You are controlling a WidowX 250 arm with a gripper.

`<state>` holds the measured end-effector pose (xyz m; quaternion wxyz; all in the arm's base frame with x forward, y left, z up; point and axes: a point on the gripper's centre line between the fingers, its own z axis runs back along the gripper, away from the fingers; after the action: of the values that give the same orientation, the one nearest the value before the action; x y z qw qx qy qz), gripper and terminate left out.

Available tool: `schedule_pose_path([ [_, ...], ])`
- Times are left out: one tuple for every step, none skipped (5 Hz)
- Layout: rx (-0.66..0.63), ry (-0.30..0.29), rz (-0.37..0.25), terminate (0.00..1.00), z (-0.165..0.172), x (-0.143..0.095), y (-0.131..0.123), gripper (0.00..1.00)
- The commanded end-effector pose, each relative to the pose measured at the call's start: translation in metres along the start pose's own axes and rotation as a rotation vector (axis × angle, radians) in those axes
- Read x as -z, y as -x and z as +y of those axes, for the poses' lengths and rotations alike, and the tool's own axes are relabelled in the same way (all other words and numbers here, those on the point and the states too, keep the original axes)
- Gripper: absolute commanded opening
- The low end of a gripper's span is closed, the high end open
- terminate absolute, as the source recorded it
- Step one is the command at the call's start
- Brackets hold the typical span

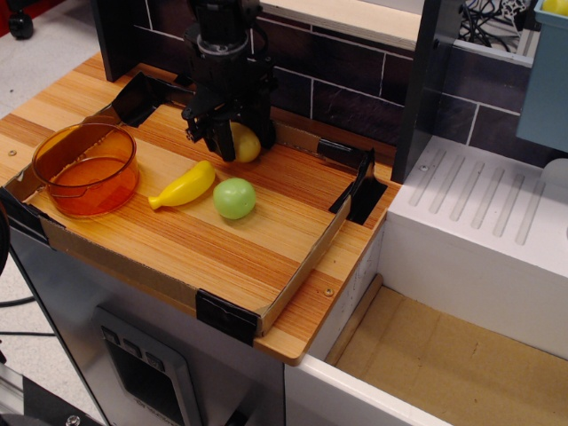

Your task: Put potato in pot

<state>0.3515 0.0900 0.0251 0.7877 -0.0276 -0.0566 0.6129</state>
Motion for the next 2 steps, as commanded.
schedule_pose_path([
  [0.019,0.158,0.043,0.0,0.0,-0.081,-0.023,0.0],
  [0.027,0.169,0.088,0.0,0.018,-0.101,-0.038,0.0],
])
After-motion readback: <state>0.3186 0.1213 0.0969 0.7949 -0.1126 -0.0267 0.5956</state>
